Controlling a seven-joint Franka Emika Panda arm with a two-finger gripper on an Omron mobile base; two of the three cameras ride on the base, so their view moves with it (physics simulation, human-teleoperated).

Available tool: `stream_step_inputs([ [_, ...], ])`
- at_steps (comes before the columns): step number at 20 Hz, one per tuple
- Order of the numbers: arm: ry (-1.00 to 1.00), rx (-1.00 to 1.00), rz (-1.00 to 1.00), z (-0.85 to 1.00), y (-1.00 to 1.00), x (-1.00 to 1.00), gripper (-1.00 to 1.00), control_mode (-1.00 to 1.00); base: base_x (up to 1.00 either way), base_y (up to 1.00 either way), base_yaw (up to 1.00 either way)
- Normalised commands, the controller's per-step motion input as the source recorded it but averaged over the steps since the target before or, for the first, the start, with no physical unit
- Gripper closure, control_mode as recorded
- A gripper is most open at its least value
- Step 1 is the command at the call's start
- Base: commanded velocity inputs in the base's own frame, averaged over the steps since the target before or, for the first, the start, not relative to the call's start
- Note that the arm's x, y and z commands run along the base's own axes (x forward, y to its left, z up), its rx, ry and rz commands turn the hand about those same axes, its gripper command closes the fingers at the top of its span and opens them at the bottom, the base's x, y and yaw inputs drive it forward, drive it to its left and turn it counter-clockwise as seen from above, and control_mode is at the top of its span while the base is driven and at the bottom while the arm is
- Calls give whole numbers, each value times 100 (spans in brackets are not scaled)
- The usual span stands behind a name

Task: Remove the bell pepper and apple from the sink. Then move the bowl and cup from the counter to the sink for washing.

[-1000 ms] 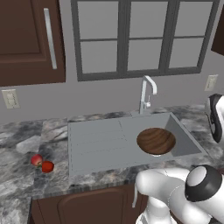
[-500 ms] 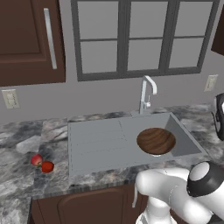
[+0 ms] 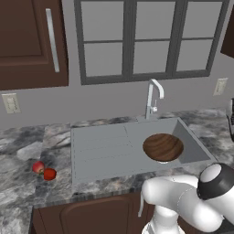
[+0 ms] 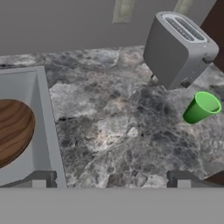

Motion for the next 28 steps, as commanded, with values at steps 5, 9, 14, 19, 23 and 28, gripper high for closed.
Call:
stream_step_inputs([
  [5,-8,0,0,0,-18,-12,-100,-100,0,0,0],
  [9,-11,0,0,0,-11,-12,-100,-100,0,0,0],
  [14,-10,0,0,0,-11,-8,-100,-100,0,0,0],
  [19,0,-2,0,2,-14,-1,-100,-100,0,0,0],
  [23,0,-3,0,7,-14,-4,-100,-100,0,0,0],
  [28,0,-3,0,8,-16,-6,-100,-100,0,0,0],
])
